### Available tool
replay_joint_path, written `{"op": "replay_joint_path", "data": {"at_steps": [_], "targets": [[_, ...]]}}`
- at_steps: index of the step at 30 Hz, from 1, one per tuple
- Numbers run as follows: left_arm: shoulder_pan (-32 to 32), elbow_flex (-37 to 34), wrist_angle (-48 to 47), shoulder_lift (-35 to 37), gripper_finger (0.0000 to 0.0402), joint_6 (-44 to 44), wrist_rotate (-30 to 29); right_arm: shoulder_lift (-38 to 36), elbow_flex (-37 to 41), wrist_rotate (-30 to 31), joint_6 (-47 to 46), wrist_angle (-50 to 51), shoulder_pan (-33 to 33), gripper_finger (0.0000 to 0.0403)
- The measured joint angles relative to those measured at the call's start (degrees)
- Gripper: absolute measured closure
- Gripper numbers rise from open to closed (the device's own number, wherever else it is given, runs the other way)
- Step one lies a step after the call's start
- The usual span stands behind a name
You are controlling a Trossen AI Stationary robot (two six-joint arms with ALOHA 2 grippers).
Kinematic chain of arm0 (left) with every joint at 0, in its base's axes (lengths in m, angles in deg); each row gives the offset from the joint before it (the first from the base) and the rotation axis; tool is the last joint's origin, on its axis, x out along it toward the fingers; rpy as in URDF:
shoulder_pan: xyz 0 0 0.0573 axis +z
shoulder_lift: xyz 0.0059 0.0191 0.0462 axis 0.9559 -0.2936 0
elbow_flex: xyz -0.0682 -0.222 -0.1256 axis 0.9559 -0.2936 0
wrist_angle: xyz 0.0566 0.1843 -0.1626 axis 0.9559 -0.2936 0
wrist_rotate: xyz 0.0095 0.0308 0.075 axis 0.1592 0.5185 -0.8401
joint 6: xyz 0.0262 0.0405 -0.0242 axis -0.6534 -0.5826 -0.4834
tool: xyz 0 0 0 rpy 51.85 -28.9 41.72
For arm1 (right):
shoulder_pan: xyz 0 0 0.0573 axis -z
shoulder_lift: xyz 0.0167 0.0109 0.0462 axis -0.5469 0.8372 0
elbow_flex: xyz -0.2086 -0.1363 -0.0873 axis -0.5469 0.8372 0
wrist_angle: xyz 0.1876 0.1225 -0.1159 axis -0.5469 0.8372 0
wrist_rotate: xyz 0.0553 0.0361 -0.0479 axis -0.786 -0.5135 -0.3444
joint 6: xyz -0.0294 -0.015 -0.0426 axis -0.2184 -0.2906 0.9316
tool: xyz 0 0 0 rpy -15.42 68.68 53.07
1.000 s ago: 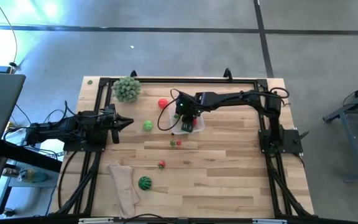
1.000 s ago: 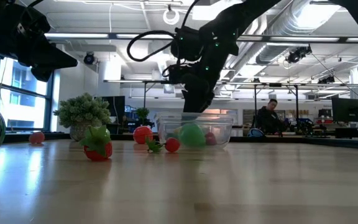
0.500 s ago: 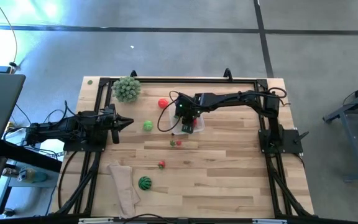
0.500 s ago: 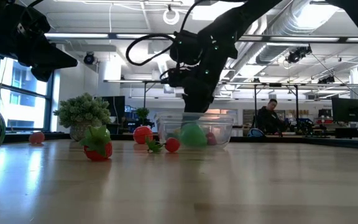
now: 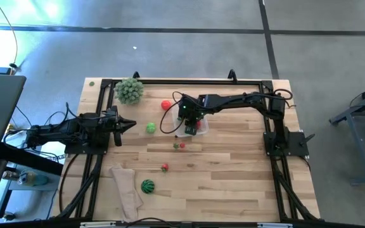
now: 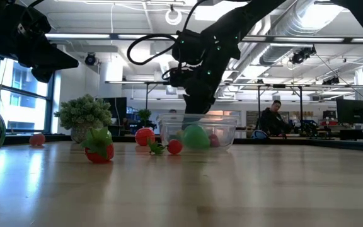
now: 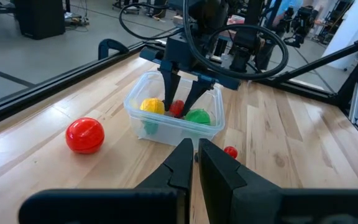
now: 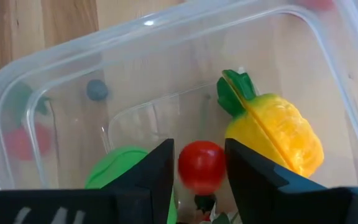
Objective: Pick and placing Produce into tupperware
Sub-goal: Put the red cherry into the transparent container
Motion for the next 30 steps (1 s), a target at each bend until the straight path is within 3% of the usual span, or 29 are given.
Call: {"op": "replay_joint_path", "data": {"at_steps": [14, 26, 30], "targets": [[0.0, -0.02, 0.0, -0.02, 0.0385, 0.0, 0.0, -1.66, 0.0, 0.58, 0.17, 1.18, 0.02, 0.0261], [0.0, -0.02, 0.0, -0.02, 0.0385, 0.0, 0.0, -13.16, -0.02, 3.84, -2.76, 8.23, -1.9, 0.0261], [-0.01, 0.0, 0.0, -0.02, 0.0385, 0.01, 0.0, -16.87, -0.02, 7.89, -3.96, 10.96, -4.66, 0.0261]]}}
